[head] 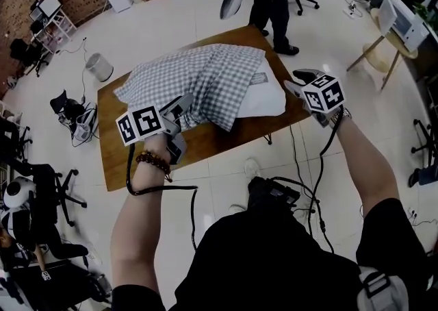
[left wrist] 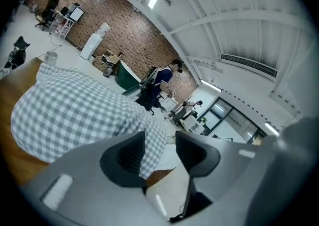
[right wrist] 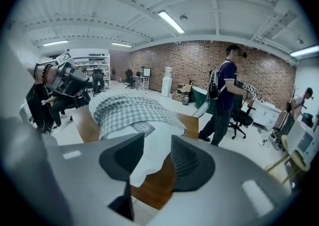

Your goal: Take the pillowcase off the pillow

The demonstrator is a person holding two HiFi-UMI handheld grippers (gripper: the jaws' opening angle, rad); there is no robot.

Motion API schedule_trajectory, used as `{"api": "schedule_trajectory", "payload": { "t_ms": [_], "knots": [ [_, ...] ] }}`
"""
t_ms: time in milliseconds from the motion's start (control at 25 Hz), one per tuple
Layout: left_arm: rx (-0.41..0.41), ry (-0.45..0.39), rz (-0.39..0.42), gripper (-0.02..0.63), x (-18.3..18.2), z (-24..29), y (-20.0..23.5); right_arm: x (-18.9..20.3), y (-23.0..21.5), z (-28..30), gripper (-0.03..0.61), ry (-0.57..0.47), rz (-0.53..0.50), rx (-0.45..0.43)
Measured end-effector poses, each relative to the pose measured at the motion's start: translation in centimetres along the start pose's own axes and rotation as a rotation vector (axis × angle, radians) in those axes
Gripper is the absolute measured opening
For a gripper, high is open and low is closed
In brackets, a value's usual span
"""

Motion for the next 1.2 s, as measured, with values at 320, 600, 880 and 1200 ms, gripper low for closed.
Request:
{"api": "schedule_trajectory", "payload": {
  "t_ms": [320,600,880,1200],
  "knots": [
    [0.023,0.138,0.238,0.199,-5.3,4.4,-3.0,-1.6,-2.6,2.3,0.194,-0.001,0.048,-0.024],
    [0.078,0.309,0.431,0.236,-9.8,12.7,-2.5,-0.7,-8.4,7.8,0.229,0.033,0.108,-0.112],
    [0.103,0.544,0.579,0.274,-16.5,35.0,-3.3,-2.0,-25.7,13.8,0.273,0.083,0.183,-0.332],
    [0.213,0.800,0.593,0.310,-20.1,50.4,0.1,-3.8,-33.8,19.3,0.314,0.157,0.244,-0.572]
  ]
}}
Point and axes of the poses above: the fingertips, and each gripper's own axes: z forward along the fingers, y to its left, x out of its underside, the point moved 8 cm from there along -z, backward along the fingers, and after that the axes turned 6 degrees about z, right-handed, at the moved point
